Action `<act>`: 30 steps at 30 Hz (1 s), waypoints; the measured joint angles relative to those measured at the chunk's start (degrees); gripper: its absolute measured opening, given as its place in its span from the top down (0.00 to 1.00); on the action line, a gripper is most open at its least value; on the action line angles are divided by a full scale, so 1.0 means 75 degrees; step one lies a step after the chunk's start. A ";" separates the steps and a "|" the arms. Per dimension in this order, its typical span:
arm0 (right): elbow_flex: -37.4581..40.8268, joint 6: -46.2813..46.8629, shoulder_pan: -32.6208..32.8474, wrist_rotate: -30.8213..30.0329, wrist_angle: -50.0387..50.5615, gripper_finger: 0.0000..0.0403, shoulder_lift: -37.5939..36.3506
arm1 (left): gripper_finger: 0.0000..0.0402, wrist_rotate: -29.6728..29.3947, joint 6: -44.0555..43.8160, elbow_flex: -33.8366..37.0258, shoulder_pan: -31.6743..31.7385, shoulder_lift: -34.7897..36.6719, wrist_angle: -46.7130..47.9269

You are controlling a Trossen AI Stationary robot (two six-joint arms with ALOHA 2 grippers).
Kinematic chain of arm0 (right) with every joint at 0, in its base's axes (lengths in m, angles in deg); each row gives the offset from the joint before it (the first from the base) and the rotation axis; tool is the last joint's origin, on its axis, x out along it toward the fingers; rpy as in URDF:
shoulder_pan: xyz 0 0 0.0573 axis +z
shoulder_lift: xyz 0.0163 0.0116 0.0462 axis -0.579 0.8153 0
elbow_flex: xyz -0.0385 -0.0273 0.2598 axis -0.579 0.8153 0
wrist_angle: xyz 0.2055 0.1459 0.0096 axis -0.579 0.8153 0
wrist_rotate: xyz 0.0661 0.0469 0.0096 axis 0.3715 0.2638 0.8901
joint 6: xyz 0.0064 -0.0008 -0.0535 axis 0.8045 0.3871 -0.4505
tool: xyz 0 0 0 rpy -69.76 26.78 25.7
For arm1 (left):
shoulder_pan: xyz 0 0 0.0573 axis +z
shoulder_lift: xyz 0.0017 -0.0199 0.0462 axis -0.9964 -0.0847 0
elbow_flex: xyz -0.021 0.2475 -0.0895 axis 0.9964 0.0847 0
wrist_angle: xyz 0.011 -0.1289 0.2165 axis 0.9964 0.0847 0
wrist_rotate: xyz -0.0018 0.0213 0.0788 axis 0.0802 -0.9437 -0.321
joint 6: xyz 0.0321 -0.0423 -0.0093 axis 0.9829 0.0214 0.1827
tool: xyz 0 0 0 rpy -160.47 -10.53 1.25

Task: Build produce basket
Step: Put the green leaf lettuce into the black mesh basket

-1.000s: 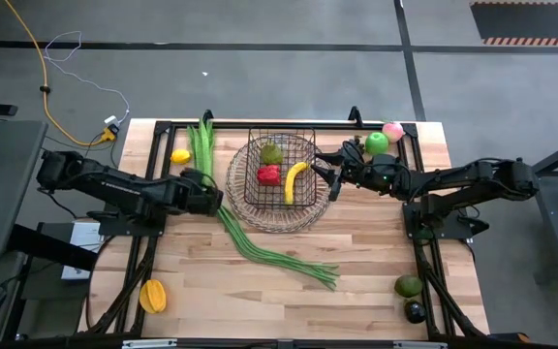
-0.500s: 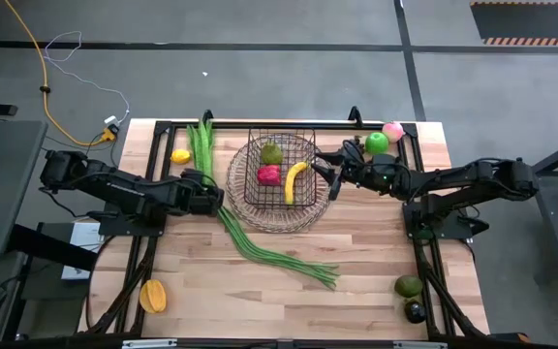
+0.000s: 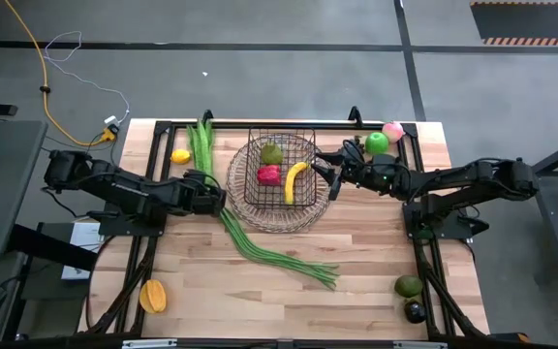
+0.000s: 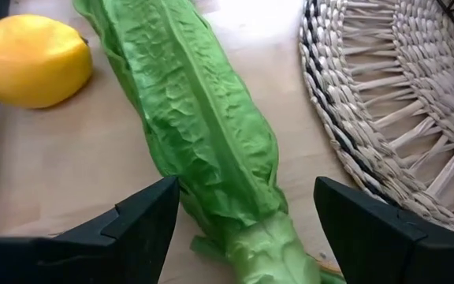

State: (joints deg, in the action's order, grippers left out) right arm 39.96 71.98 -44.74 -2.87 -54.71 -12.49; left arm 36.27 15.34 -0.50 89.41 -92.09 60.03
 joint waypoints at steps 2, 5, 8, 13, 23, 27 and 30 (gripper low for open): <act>0.0000 0.0000 0.0000 0.0000 -0.0001 0.56 0.0000 | 0.30 0.0000 -0.0014 0.0000 0.0000 -0.0119 -0.0008; 0.0000 0.0002 0.0000 0.0000 0.0002 0.56 0.0000 | 0.30 0.0084 -0.0022 0.0000 0.0001 -0.0307 0.0022; 0.0000 0.0003 0.0000 0.0000 0.0002 0.56 0.0000 | 0.30 0.0082 -0.0028 0.0000 0.0001 -0.0406 -0.0004; 0.0000 0.0003 0.0000 0.0001 0.0002 0.56 0.0000 | 0.30 0.0073 -0.0025 0.0000 -0.0002 -0.0446 -0.0019; 0.0000 0.0003 -0.0003 0.0003 0.0002 0.56 0.0000 | 0.59 -0.0214 -0.0025 0.0000 -0.0002 -0.0443 -0.0013; 0.0000 0.0003 -0.0003 0.0003 0.0002 0.56 0.0000 | 0.74 -0.0392 0.0158 0.0000 -0.0026 -0.0305 0.0071; 0.0000 0.0003 0.0000 0.0003 0.0016 0.56 0.0000 | 0.81 -0.0583 0.0412 0.0000 -0.0085 0.0002 0.0129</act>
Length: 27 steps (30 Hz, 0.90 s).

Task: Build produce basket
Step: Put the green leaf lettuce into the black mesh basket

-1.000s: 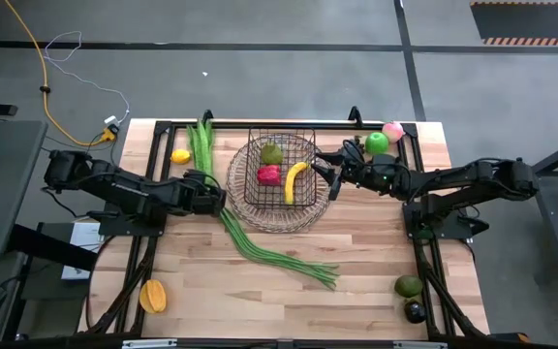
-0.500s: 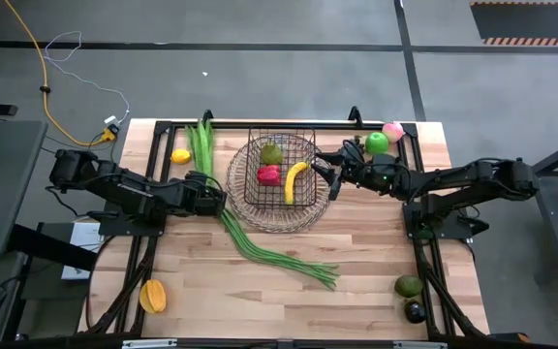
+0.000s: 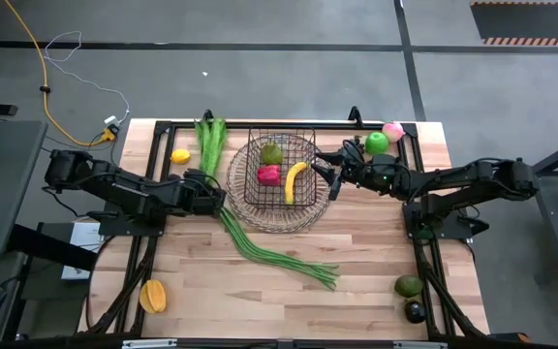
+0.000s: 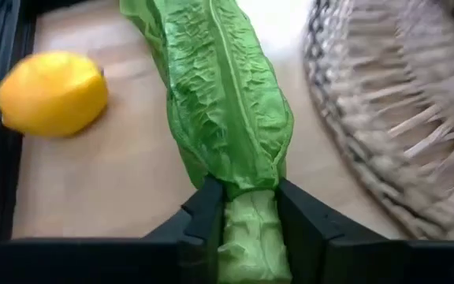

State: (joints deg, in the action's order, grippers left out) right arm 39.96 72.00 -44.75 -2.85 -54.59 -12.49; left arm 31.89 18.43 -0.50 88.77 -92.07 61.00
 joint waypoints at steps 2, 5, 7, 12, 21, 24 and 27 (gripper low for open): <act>0.0000 0.0000 -0.0001 0.0000 0.0014 0.56 0.0000 | 0.83 -0.0237 0.0023 0.0000 -0.0072 0.0294 0.0097; 0.0000 0.0000 -0.0001 0.0000 0.0036 0.56 0.0000 | 0.82 -0.0706 0.0111 -0.0102 -0.0239 0.0834 0.0425; 0.0000 -0.0003 -0.0002 0.0000 0.0036 0.56 0.0000 | 0.81 -0.1117 0.0215 -0.0271 -0.0368 0.1253 0.0703; 0.0000 -0.0002 -0.0001 -0.0025 0.0036 0.56 0.0000 | 0.81 -0.2170 0.1181 -0.0834 -0.0763 0.2259 0.0726; 0.0000 0.0106 -0.0003 -0.0393 0.0041 0.56 0.0000 | 0.81 -0.2513 0.5354 -0.1227 -0.1836 0.2367 -0.4210; 0.0000 0.0119 -0.0003 -0.0393 0.0041 0.56 0.0000 | 0.81 -0.2425 0.6104 -0.1210 -0.2134 0.1738 -0.5651; 0.0000 0.0119 -0.0003 -0.0393 0.0041 0.56 0.0000 | 0.81 -0.2399 0.6140 -0.1223 -0.2273 0.0944 -0.6674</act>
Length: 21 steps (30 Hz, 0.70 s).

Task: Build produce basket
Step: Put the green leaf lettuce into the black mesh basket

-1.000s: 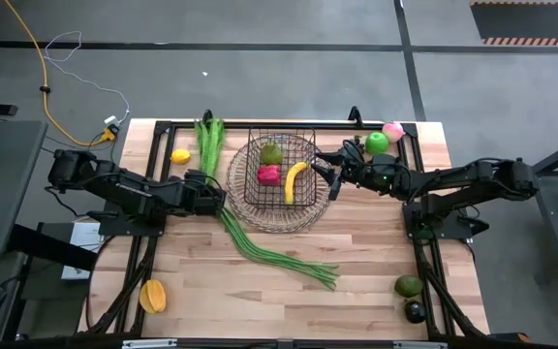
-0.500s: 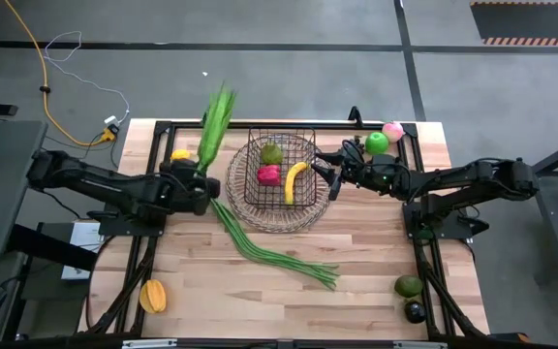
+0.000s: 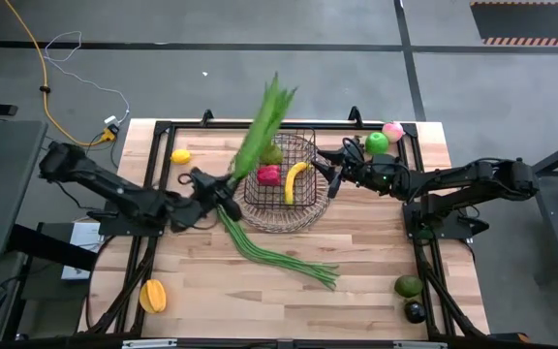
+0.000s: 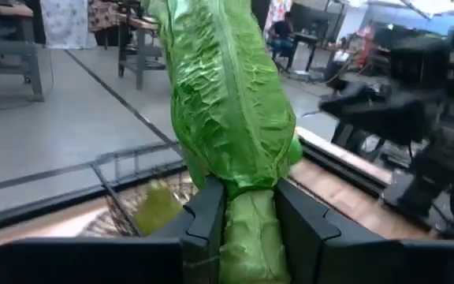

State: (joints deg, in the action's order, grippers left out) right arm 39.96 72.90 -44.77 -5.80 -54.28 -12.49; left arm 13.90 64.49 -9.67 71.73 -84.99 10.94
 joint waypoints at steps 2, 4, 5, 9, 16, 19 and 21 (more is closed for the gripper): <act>0.0000 0.0000 0.0000 0.0000 0.0000 0.56 -0.0001 | 0.81 -0.0002 -0.0173 0.0008 -0.0029 -0.0630 -0.0522; 0.0000 0.0000 0.0000 0.0000 -0.0022 0.56 0.0000 | 0.81 -0.0004 -0.0470 0.0009 -0.0011 -0.1285 -0.1052; 0.0000 -0.0001 0.0000 0.0000 -0.0072 0.56 0.0000 | 0.81 -0.0036 -0.0609 0.0014 0.0017 -0.1646 -0.1396; -0.0003 0.0000 0.0003 0.0003 -0.0364 0.56 -0.0003 | 0.81 -0.0285 -0.0691 0.0014 0.0214 -0.2908 -0.3170; -0.0003 -0.0001 0.0006 0.0006 -0.0297 0.56 -0.0003 | 0.81 -0.0396 0.0119 -0.0143 0.0692 -0.3835 -0.4725; -0.0003 0.0000 0.0006 0.0006 -0.0297 0.56 -0.0003 | 0.81 -0.0351 0.0028 -0.0216 0.0758 -0.3963 -0.4732; -0.0003 -0.0001 0.0006 0.0007 -0.0287 0.56 -0.0003 | 0.81 -0.0414 0.0105 -0.0214 0.0721 -0.3998 -0.4653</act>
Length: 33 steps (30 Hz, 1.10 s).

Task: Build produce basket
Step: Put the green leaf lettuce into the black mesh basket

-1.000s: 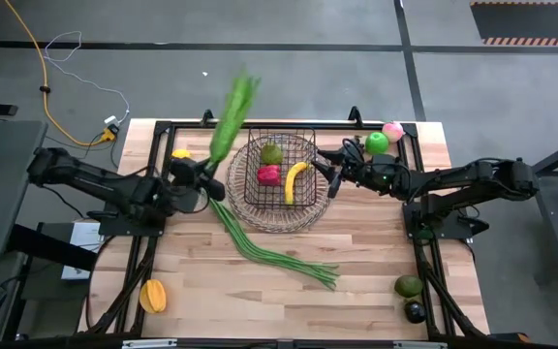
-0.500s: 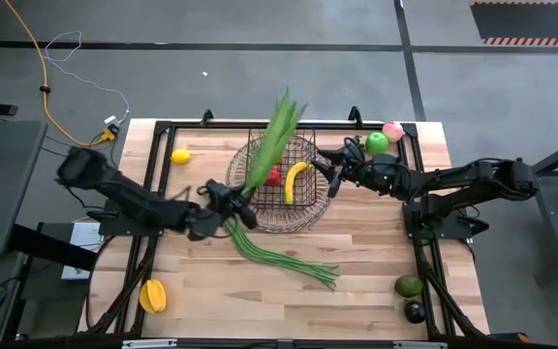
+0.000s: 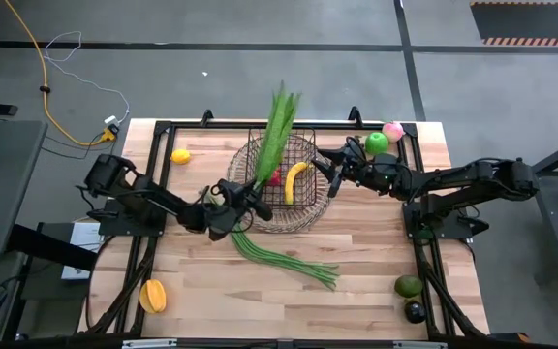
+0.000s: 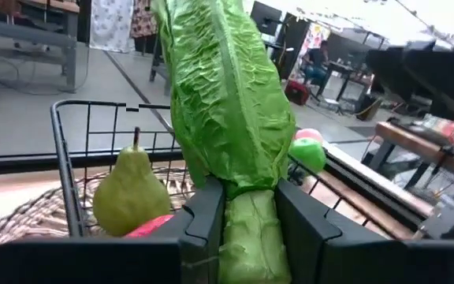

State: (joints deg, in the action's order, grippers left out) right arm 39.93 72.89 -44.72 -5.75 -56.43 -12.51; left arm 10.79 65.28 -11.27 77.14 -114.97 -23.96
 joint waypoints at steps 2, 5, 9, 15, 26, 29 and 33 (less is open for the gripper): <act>0.0000 0.0001 0.0000 0.0002 0.0013 0.56 0.0000 | 0.81 -0.0267 0.0169 0.0000 -0.0096 0.0003 0.0209; 0.0000 -0.0001 0.0000 0.0002 0.0065 0.56 0.0000 | 0.81 -0.1196 0.0265 0.0000 -0.0380 0.0004 0.0571; 0.0000 -0.0002 0.0000 0.0000 0.0068 0.56 0.0000 | 0.82 -0.1757 0.0185 0.0000 -0.0735 0.0017 0.0613; 0.0000 0.0065 0.0000 0.0001 0.0065 0.56 0.0000 | 0.82 -0.1550 -0.0439 0.0000 -0.0888 -0.0155 0.0689; 0.0000 0.0144 0.0000 -0.0001 0.0065 0.56 0.0000 | 0.81 -0.1641 -0.0945 0.0003 -0.0631 -0.0635 0.0689; 0.0000 0.0141 0.0000 -0.0001 0.0066 0.56 0.0000 | 0.81 -0.1637 -0.0945 0.0003 -0.0613 -0.0635 0.0677; 0.0000 0.0141 0.0000 -0.0001 0.0065 0.56 0.0000 | 0.81 -0.1603 -0.0945 0.0003 -0.0627 -0.0635 0.0680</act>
State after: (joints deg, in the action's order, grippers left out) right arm 39.93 73.94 -44.72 -5.76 -55.94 -12.51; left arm -1.23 58.19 -11.25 72.43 -119.73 -18.86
